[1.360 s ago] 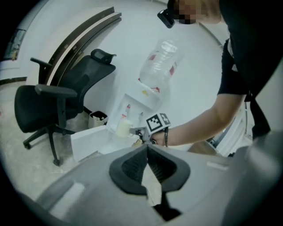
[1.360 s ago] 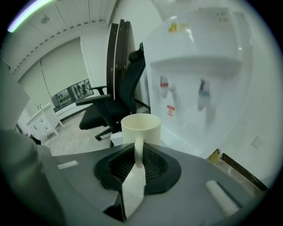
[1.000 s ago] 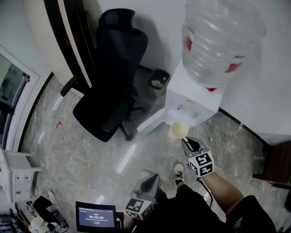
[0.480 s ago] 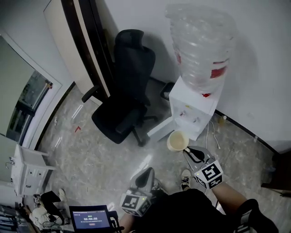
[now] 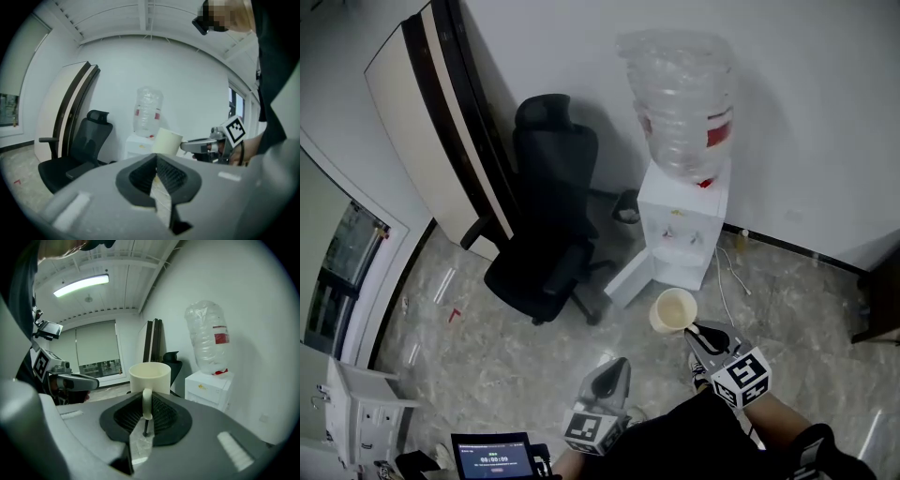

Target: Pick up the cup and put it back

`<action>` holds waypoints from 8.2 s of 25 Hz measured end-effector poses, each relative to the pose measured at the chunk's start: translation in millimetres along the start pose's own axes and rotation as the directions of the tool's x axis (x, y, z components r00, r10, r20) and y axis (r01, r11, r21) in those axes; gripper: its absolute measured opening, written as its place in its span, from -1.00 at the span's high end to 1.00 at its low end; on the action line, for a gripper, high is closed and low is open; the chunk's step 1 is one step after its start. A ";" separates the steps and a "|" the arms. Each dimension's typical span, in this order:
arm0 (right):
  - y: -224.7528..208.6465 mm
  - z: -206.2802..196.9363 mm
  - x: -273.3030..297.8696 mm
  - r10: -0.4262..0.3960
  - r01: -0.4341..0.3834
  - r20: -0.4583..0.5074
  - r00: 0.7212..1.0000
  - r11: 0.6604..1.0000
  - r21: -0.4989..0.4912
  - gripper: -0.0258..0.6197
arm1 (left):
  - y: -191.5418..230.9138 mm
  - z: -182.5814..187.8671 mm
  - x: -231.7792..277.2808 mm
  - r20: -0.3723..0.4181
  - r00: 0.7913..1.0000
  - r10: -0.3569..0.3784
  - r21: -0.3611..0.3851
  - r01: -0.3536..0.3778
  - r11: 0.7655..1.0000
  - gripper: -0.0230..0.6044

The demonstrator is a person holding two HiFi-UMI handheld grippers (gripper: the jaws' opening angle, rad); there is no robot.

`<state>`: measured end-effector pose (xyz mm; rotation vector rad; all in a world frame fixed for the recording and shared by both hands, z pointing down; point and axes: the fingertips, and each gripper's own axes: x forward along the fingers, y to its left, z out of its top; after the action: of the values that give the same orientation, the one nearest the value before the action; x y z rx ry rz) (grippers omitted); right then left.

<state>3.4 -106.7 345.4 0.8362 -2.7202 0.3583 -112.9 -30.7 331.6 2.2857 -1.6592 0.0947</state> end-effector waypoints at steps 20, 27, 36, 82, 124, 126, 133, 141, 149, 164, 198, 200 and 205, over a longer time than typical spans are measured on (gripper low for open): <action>196.4 -47.8 -138.2 -0.188 0.188 0.024 0.982 0.982 0.007 0.77 | -63.9 -45.2 -162.1 -0.034 0.955 -0.296 -0.003 0.296 0.955 0.91; 202.7 -65.7 -217.3 -0.183 0.184 0.030 0.983 0.982 -0.033 0.77 | -147.0 -57.3 -186.4 -0.016 0.956 -0.294 0.000 0.294 0.956 0.91; 219.3 -105.8 -270.1 -0.126 0.126 0.017 0.992 0.992 -0.009 0.77 | -199.6 -90.6 -227.2 -0.036 0.976 -0.215 0.000 0.215 0.977 0.91; 284.9 -84.1 -222.3 -0.219 0.215 0.060 0.974 0.974 0.072 0.77 | -129.5 -51.8 -261.3 -0.045 0.954 -0.295 0.018 0.296 0.955 0.91; 89.6 -119.4 -309.0 -0.280 0.276 0.024 0.960 0.955 0.110 0.77 | -234.5 -100.3 -119.8 -0.129 0.954 -0.269 -0.056 0.264 0.963 0.91; 72.2 -112.8 -302.3 -0.300 0.296 0.021 0.954 0.950 0.100 0.77 | -228.5 -99.7 -99.6 -0.124 0.952 -0.279 -0.067 0.273 0.960 0.91; 4.7 -74.6 -265.4 -0.368 0.366 0.008 0.930 0.927 0.081 0.77 | -199.5 -71.6 -16.5 -0.101 0.940 -0.326 -0.095 0.317 0.944 0.91; -60.0 -31.1 -197.8 -0.371 0.369 0.029 0.928 0.927 0.062 0.77 | -155.6 -34.6 60.2 -0.089 0.940 -0.329 -0.097 0.321 0.942 0.91; -90.5 -21.4 -135.1 -0.257 0.257 0.001 0.966 0.966 0.034 0.77 | -104.1 -32.7 82.4 -0.082 0.978 -0.189 -0.102 0.181 0.978 0.91; -169.1 34.0 -10.0 0.240 -0.247 -0.063 0.969 0.959 -0.141 0.77 | -62.4 3.3 137.4 0.005 0.956 0.295 -0.195 -0.288 0.937 0.91; -143.8 -138.5 205.0 0.075 -0.072 -0.097 0.992 0.997 0.033 0.77 | 14.1 -110.0 203.8 -0.202 0.977 -0.072 -0.055 0.062 0.997 0.91; -147.2 -165.3 213.9 0.044 -0.041 -0.099 0.994 0.999 0.033 0.77 | 14.1 -133.1 206.2 -0.199 0.977 -0.078 -0.052 0.069 0.996 0.91; -164.2 -230.3 250.6 0.042 -0.039 -0.143 0.989 0.999 0.026 0.77 | 22.1 -186.5 221.9 -0.214 0.973 -0.084 -0.062 0.072 0.995 0.91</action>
<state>-59.0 -294.4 667.4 0.7318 -2.6068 0.4424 -37.2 -186.1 565.3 2.2093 -1.4440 0.2671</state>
